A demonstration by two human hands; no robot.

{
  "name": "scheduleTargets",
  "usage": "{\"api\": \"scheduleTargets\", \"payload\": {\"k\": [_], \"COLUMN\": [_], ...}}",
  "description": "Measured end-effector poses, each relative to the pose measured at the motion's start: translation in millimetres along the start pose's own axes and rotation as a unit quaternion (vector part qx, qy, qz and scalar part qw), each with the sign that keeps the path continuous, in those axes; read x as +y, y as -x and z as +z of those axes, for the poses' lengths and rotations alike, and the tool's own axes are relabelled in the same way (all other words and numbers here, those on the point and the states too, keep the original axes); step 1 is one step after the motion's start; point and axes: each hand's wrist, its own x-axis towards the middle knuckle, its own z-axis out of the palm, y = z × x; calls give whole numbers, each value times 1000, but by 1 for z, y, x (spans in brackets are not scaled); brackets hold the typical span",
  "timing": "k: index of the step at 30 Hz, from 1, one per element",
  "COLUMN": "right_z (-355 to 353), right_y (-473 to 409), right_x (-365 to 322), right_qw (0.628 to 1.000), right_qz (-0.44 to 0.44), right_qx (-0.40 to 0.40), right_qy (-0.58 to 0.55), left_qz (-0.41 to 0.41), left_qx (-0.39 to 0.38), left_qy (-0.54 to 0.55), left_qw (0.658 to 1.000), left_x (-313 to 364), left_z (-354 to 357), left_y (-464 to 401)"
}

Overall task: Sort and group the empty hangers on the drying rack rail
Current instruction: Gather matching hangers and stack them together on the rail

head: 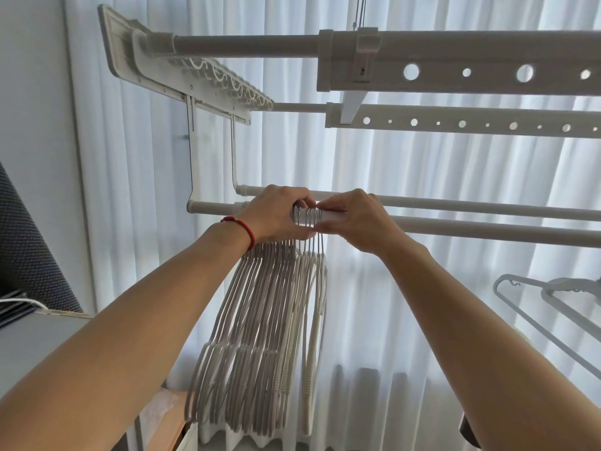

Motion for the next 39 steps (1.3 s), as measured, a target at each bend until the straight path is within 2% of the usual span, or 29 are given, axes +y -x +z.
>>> {"api": "scheduleTargets", "payload": {"k": [17, 28, 31, 34, 36, 39], "right_z": [-4, -5, -5, 2, 14, 33], "right_y": [2, 21, 36, 62, 79, 98], "right_x": [1, -8, -17, -22, -22, -21], "right_qw": [1000, 993, 988, 979, 973, 978], "right_qz": [21, -44, -85, -118, -119, -92], "right_qx": [6, 27, 61, 150, 193, 187], "right_qy": [5, 104, 114, 71, 42, 27], "left_qz": [6, 17, 23, 29, 1, -63], "left_qx": [-15, -21, 43, 200, 284, 310], "left_qy": [-5, -86, -67, -32, 1, 94], "left_qw": [1000, 996, 997, 979, 959, 944], "left_x": [-2, -17, -29, -36, -33, -24], "left_z": [0, -30, -40, -36, -26, -15], "left_y": [0, 22, 45, 78, 99, 121]}}
